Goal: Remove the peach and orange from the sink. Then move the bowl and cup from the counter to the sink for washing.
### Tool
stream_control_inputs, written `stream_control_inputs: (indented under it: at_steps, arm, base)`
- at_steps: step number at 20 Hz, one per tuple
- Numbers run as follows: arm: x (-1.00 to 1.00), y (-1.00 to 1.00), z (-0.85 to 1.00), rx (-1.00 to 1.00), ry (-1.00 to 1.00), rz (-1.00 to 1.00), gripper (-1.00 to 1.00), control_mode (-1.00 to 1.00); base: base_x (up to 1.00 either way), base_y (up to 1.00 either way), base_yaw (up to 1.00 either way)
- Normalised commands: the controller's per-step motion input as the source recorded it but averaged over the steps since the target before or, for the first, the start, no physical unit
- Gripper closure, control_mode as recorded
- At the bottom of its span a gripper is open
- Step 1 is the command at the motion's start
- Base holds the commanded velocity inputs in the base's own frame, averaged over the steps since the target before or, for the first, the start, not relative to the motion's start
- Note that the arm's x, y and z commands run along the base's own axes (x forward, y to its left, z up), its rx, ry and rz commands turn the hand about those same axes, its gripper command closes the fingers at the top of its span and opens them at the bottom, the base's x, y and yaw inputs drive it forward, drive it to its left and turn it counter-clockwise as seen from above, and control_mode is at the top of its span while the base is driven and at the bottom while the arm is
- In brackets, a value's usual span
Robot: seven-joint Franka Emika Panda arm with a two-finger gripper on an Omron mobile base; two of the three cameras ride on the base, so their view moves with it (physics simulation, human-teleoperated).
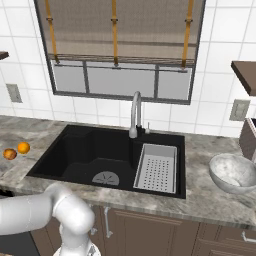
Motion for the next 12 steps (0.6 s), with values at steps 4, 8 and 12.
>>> stream_control_inputs:
  at_steps: [4,8,12]
  arm:
    - [0.1,0.1,-0.12,0.0,0.0,0.0,-1.0,-1.0]
    - [0.1,0.1,-0.12,0.0,0.0,0.0,-1.0,-1.0]
    - [0.11,0.1,-0.11,0.0,0.0,0.0,-1.0,-1.0]
  base:
    - [0.0,0.0,0.0]
    - [0.0,0.0,0.0]
    - [0.0,0.0,0.0]
